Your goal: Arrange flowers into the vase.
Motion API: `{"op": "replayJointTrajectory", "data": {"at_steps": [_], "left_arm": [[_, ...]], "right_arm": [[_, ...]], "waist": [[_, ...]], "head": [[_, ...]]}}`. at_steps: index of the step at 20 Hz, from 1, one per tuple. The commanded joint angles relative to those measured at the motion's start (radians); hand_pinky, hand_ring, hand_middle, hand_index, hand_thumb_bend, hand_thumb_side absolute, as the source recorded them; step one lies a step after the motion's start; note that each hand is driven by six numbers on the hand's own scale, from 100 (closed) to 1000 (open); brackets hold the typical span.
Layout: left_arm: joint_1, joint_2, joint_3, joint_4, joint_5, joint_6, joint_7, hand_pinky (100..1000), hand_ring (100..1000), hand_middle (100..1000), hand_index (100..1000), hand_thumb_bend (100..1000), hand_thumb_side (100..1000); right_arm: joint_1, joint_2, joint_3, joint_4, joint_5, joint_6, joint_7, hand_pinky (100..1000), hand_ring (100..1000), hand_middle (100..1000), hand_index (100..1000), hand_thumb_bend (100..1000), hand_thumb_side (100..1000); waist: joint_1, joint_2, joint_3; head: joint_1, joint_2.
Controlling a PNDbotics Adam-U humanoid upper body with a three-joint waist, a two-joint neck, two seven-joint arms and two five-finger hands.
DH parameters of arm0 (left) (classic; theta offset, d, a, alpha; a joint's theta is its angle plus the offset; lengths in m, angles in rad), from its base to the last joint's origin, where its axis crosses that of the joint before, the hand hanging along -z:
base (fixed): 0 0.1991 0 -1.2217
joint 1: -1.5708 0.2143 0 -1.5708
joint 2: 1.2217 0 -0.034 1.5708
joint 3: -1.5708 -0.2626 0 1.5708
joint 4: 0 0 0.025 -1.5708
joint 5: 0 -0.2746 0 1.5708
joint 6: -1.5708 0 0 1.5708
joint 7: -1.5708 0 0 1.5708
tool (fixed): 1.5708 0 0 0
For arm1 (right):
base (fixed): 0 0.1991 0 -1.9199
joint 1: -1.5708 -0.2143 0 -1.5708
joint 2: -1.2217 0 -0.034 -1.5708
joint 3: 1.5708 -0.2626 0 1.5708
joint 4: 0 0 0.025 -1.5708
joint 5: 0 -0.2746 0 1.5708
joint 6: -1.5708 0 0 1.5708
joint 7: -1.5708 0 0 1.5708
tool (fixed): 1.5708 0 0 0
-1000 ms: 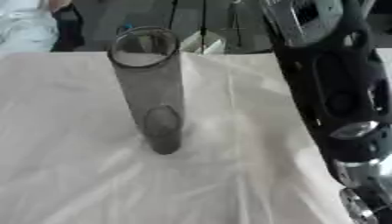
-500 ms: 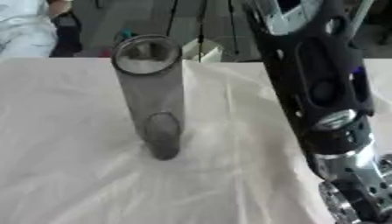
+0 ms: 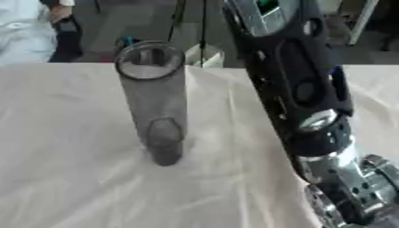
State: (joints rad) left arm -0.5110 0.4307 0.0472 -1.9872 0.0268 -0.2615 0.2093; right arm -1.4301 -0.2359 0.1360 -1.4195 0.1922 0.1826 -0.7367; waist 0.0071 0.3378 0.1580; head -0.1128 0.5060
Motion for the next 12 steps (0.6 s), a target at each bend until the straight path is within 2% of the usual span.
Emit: {"op": "replayJointTrajectory", "data": {"at_steps": [1,12], "left_arm": [[-0.015,0.021,0.001,-0.013,0.008,0.001,-0.001,634,776,777,865,100,1000],[-0.022,0.014,0.004,-0.013,0.011,0.001,0.001,634,776,777,865,100,1000]], "right_arm": [[-0.03,0.008,-0.003,-0.005,-0.016,0.01,-0.004,100,100,100,100,100,655],[-0.02,0.031,0.006,-0.004,-0.031,0.028,-0.004,100,100,100,100,100,658]], "waist": [[-0.013,-0.046,0.004],[-0.019,-0.042,0.013]], "head": [[-0.007,0.004],[-0.009,0.003]]}}
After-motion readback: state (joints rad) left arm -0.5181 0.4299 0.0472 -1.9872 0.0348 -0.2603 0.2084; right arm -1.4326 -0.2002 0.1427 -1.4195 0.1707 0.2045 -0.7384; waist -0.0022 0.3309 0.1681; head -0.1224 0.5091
